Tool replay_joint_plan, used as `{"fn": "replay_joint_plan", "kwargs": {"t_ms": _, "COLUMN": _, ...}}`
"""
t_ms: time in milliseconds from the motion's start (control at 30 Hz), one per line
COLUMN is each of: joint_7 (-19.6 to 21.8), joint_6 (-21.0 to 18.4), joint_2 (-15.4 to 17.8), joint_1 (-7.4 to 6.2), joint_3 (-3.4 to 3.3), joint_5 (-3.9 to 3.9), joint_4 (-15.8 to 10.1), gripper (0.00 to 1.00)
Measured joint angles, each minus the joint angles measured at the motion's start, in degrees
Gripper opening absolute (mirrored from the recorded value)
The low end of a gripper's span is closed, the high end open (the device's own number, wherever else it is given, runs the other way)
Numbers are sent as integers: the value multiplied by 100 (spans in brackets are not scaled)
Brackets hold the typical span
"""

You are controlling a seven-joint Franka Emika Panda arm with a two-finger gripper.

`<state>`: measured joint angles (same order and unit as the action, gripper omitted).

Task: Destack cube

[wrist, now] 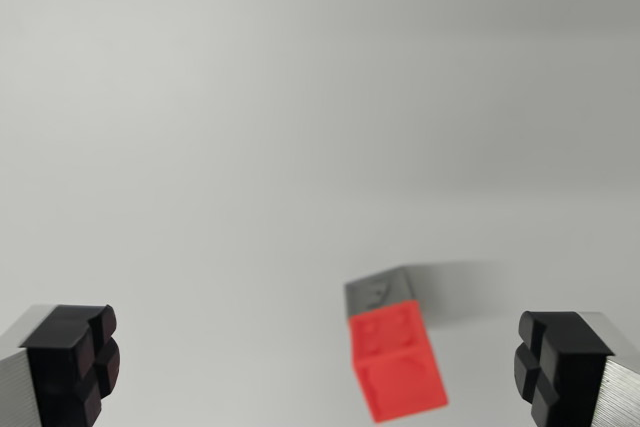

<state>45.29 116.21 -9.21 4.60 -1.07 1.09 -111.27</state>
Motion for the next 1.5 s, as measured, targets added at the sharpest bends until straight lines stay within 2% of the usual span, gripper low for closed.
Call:
{"fn": "replay_joint_plan", "kwargs": {"t_ms": 533, "joint_7": -13, "joint_6": 0, "joint_2": 3, "joint_1": 0, "joint_3": 0, "joint_5": 0, "joint_4": -14, "gripper": 100}}
{"fn": "replay_joint_plan", "kwargs": {"t_ms": 733, "joint_7": -72, "joint_6": 73, "joint_2": 57, "joint_1": 5, "joint_3": -4, "joint_5": 0, "joint_4": -140, "gripper": 100}}
{"fn": "replay_joint_plan", "kwargs": {"t_ms": 1067, "joint_7": -294, "joint_6": 302, "joint_2": 263, "joint_1": 25, "joint_3": -33, "joint_5": 0, "joint_4": -538, "gripper": 100}}
{"fn": "replay_joint_plan", "kwargs": {"t_ms": 1500, "joint_7": -740, "joint_6": 721, "joint_2": 623, "joint_1": 70, "joint_3": -97, "joint_5": 0, "joint_4": -1257, "gripper": 100}}
